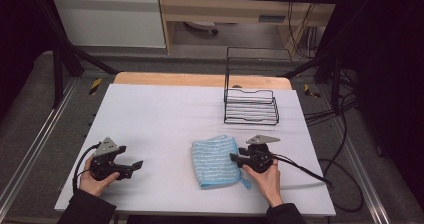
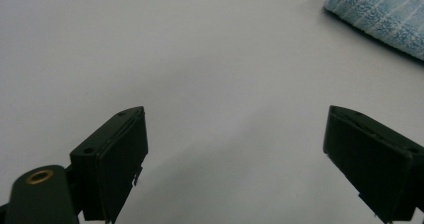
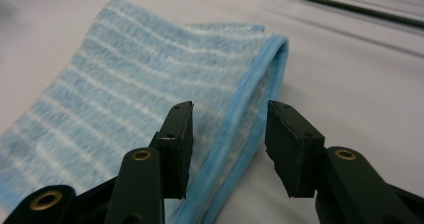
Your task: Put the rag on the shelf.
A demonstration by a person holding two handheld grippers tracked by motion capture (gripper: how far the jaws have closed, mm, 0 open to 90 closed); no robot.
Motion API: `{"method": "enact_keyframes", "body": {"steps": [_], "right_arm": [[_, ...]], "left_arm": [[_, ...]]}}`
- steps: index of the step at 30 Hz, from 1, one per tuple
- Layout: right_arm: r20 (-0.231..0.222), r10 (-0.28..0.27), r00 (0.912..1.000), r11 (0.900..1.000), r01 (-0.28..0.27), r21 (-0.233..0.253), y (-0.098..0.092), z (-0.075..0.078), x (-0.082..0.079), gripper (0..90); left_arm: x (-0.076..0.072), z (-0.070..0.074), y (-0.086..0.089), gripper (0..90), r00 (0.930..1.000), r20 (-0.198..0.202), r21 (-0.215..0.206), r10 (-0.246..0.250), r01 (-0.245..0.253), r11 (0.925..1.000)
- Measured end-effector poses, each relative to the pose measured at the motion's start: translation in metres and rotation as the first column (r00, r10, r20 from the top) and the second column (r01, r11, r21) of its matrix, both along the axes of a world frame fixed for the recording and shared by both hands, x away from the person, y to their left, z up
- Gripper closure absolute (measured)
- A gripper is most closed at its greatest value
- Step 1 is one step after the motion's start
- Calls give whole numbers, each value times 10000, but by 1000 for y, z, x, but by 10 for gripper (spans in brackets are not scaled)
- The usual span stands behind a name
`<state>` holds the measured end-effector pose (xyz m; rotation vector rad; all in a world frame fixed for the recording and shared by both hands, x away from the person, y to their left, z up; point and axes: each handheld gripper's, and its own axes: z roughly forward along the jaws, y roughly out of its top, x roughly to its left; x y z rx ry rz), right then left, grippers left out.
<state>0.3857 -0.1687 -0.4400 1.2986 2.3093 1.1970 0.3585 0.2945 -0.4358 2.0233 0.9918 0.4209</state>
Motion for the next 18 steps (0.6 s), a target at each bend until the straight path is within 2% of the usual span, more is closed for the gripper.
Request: {"method": "enact_keyframes", "body": {"steps": [2, 3, 5, 6, 7, 10, 12, 13, 14, 16, 17, 18], "right_arm": [[-47, 29, 10000, 10000, -29, -42, 1, -2, 5, 578], [-309, 115, 9995, 9999, -116, -33, 3, -7, 14, 666], [-343, 191, 9992, 9997, -186, 133, 6, -10, 18, 816], [-346, 288, 9990, 9992, -279, 270, 7, -8, 18, 859], [-162, 374, 9992, 9990, -370, 259, 8, -6, 17, 871], [410, 680, 9968, 9973, -691, 254, 13, 2, 14, 879], [574, 763, 9954, 9966, -779, 268, 14, 4, 14, 879], [811, 891, 9927, 9959, -901, 92, 16, 3, 17, 878], [867, 883, 9923, 9961, -879, -81, 17, 0, 19, 876], [617, 860, 9944, 9955, -833, -451, 19, -7, 23, 855], [617, 860, 9944, 9955, -833, -451, 19, -7, 23, 855], [659, 824, 9944, 9953, -787, -569, 19, -10, 23, 768]], "left_arm": [[0, 0, 0, 107, 10000, 8, 12, -7, 7, 10000], [0, 0, 0, 107, 10000, 1, 6, -4, 4, 10000], [0, 0, 0, 107, 10000, 8, -13, -7, 7, 10000], [0, 0, 0, 107, 10000, 8, -13, -7, 7, 10000], [0, 0, 0, 107, 10000, 25, -23, -17, 18, 10000], [0, 0, 0, 108, 10000, -3, -14, -27, 27, 10000], [0, 0, -1, 107, 10000, -12, 9, -41, 41, 10000], [0, 0, -1, 108, 10000, -8, 13, -45, 45, 10000], [0, 0, -1, 108, 10000, -4, 12, -45, 45, 10000], [0, 0, -1, 108, 10000, 7, -46, -15, 15, 10000], [0, 0, 0, 108, 10000, -3, -8, -44, 44, 10000], [0, 0, 0, 108, 10000, -12, -7, -33, 33, 10000]]}}
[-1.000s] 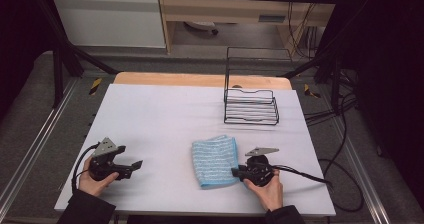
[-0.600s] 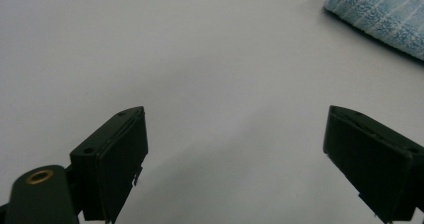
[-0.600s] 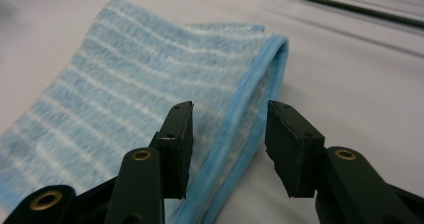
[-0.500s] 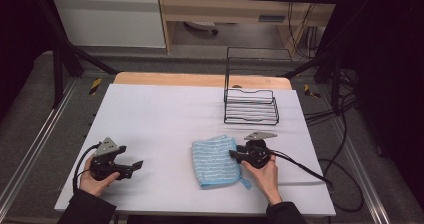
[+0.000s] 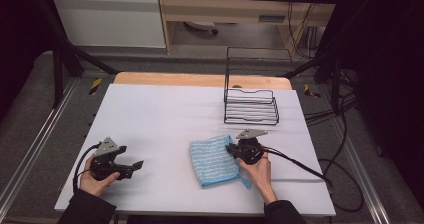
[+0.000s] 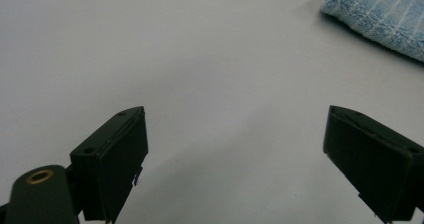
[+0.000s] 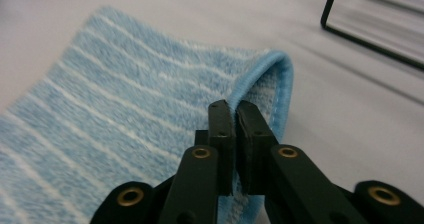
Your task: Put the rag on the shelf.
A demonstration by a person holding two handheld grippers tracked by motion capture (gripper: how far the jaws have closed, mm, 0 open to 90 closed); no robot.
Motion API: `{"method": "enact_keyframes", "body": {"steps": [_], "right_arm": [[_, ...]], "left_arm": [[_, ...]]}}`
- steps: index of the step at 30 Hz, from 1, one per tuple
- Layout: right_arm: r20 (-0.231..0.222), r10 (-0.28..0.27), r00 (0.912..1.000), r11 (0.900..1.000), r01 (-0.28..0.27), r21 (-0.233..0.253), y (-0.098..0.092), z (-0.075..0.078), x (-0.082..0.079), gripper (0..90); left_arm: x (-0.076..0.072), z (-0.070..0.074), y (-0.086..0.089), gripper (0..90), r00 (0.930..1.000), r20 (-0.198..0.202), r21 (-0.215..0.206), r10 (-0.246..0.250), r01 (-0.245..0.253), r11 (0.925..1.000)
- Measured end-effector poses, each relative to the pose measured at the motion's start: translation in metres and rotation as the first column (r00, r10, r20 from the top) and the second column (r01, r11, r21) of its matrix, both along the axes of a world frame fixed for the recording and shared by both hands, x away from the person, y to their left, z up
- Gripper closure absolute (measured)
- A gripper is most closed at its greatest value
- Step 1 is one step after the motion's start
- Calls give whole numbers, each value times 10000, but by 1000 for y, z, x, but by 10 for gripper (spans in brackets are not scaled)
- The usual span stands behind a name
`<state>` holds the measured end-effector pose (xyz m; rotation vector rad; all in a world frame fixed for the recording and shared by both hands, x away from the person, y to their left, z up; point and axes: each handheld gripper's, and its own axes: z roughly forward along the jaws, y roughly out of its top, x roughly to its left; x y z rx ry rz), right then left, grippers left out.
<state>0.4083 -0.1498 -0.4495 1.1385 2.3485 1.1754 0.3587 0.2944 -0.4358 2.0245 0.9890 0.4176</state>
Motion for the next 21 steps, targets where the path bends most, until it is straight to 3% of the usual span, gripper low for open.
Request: {"method": "enact_keyframes", "body": {"steps": [3, 4, 5, 7, 11, 17, 21], "right_arm": [[-75, -26, 10000, 9995, 29, 315, -6, 10, -5, 536], [-75, -26, 10000, 9995, 29, 315, -6, 10, -5, 536], [-20, 5, 10000, 10000, -4, 64, -12, 13, -13, 432], [-339, 13, 9994, 10000, -13, 0, -15, 10, -21, 365], [-1236, 258, 9920, 9996, -273, -102, -15, 0, -32, 388], [-1559, 183, 9876, 9997, -155, 197, -12, -1, -37, 503], [-1477, 18, 9890, 10000, -4, 99, -11, -2, -38, 569]], "left_arm": [[-1, 0, 0, 107, 10000, 37, -46, 6, -6, 10000], [-1, 0, 1, 107, 10000, 37, -28, -11, 11, 10000], [-1, 0, 0, 108, 10000, 36, -47, 0, 0, 10000], [0, 0, 0, 108, 10000, 11, -23, 16, -16, 10000], [-1, 1, -1, 108, 10000, 37, -5, -13, 13, 10000], [-1, 0, -1, 108, 10000, 22, -11, -7, 7, 10000], [-1, 0, -2, 108, 10000, 5, 33, -42, 42, 10000]]}}
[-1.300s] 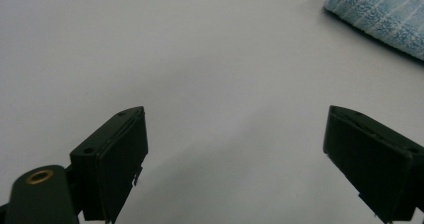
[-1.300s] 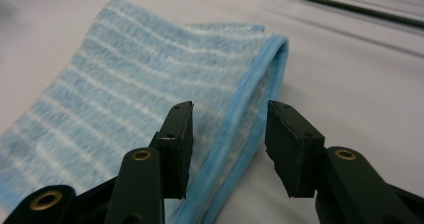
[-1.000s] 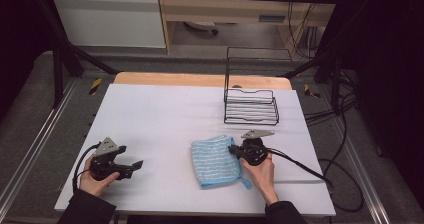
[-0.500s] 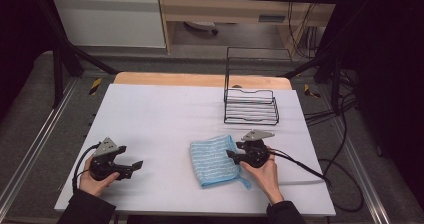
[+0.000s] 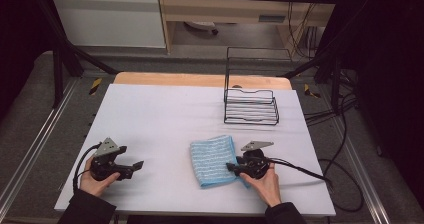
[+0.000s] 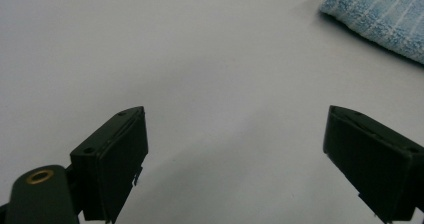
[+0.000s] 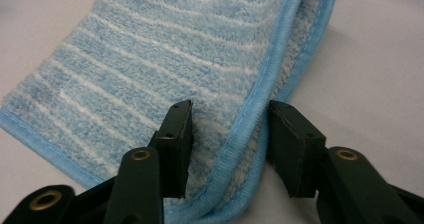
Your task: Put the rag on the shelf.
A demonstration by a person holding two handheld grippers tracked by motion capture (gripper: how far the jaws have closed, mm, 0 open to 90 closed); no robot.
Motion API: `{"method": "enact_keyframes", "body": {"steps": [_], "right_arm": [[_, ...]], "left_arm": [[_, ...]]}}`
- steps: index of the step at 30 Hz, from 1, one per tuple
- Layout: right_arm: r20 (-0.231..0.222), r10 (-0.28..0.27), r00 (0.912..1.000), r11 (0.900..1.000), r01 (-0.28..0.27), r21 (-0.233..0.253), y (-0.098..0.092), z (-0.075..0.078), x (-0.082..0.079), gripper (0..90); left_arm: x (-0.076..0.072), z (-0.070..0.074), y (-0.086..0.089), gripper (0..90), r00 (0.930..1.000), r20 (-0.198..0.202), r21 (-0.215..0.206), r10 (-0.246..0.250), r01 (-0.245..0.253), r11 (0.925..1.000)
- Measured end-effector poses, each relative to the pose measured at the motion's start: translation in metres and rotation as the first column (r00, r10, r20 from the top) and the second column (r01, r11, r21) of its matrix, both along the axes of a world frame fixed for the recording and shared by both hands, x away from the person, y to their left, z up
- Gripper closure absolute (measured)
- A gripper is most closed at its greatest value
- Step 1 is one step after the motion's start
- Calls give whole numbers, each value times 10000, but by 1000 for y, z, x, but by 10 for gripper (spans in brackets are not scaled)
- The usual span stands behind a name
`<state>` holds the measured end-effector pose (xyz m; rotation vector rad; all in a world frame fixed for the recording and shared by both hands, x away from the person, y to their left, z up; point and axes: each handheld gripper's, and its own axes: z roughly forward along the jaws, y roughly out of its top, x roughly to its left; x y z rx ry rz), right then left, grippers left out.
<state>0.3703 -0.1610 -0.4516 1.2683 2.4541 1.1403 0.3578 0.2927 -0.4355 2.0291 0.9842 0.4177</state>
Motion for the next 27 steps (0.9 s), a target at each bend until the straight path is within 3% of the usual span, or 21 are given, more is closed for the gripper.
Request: {"method": "enact_keyframes", "body": {"steps": [1, 2, 3, 9, 15, 19, 23, 27], "right_arm": [[-12, -14, 10000, 10000, 14, 16, 1, 0, -1, 651], [-12, -14, 10000, 10000, 14, 16, 1, 0, -1, 651], [-262, 43, 9996, 9994, -34, 337, 2, 0, -2, 748], [-267, -160, 9995, 9995, 167, 258, 6, 4, -7, 792], [-538, -802, 9953, 9918, 851, 953, 7, 9, -28, 795], [-653, -1133, 9914, 9873, 1197, 1045, 7, 9, -36, 791], [-234, -977, 9949, 9922, 992, 750, 8, 5, -29, 759], [376, -445, 9983, 9983, 430, 396, 8, 3, -18, 705]], "left_arm": [[0, 0, 0, 107, 10000, 0, 3, -3, 3, 10000], [0, 0, -1, 107, 10000, 1, -1, -5, 5, 10000], [0, 0, -1, 108, 10000, 3, 0, -2, 2, 10000], [-1, 1, 0, 108, 10000, 17, -56, 18, -18, 10000], [-1, 1, 1, 108, 10000, 24, -62, 6, -6, 10000], [-1, 1, -1, 108, 10000, 29, -30, -26, 26, 10000], [-1, 1, -1, 107, 10000, 12, -6, -40, 40, 10000], [-1, 0, -1, 108, 10000, 6, -7, -47, 47, 10000]]}}
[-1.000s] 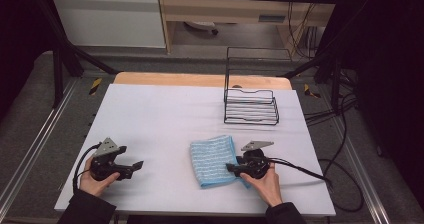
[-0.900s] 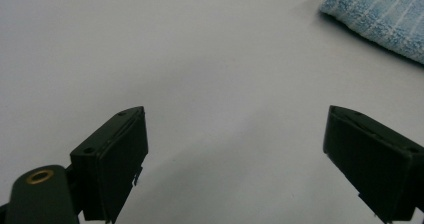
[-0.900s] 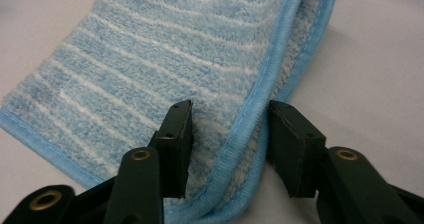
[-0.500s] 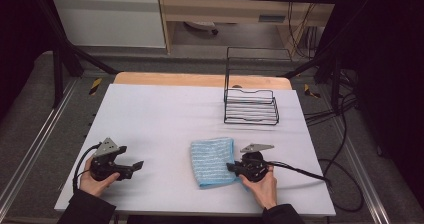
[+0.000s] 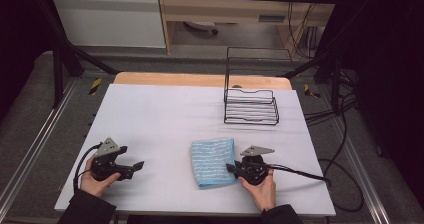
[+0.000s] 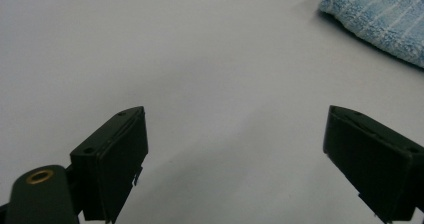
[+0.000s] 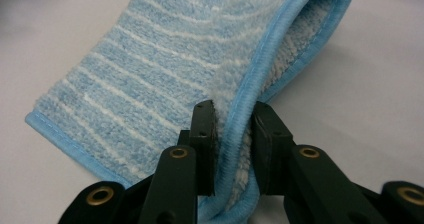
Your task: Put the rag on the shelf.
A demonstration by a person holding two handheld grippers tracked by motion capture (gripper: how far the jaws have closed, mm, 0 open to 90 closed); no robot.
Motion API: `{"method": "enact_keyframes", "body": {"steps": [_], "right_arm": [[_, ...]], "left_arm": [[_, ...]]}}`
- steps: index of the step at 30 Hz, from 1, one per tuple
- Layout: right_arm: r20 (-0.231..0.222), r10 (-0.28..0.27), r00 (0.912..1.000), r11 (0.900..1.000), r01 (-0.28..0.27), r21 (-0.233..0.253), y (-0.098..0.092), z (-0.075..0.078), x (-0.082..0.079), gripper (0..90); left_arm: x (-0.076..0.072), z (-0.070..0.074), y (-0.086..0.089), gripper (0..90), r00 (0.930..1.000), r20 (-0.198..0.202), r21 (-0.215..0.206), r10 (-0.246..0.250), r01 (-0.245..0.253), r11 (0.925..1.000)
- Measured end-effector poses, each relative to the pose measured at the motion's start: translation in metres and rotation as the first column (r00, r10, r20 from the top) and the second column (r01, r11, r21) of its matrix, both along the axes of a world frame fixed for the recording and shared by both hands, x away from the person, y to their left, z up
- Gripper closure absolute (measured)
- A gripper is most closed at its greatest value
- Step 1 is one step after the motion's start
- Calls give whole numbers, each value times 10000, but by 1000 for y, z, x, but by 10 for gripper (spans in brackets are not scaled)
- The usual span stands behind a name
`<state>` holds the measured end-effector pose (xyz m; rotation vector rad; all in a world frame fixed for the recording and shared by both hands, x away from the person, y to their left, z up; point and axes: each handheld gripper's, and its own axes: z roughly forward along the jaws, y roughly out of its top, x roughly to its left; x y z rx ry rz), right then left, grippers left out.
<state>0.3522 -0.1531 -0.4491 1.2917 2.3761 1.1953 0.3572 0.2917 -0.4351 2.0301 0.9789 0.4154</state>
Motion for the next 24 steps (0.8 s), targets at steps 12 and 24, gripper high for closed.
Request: {"method": "enact_keyframes", "body": {"steps": [12, 24], "right_arm": [[1508, 332, 9880, 9992, -294, -271, -12, 14, 11, 270], [1687, 172, 9855, 9994, -117, -332, -23, 20, 28, 126]], "left_arm": [[-5, 10, -20, 97, 9998, -2, -105, -194, 194, 9998], [-20, 19, -129, 176, 9935, -766, 54, -836, 842, 9964]]}}
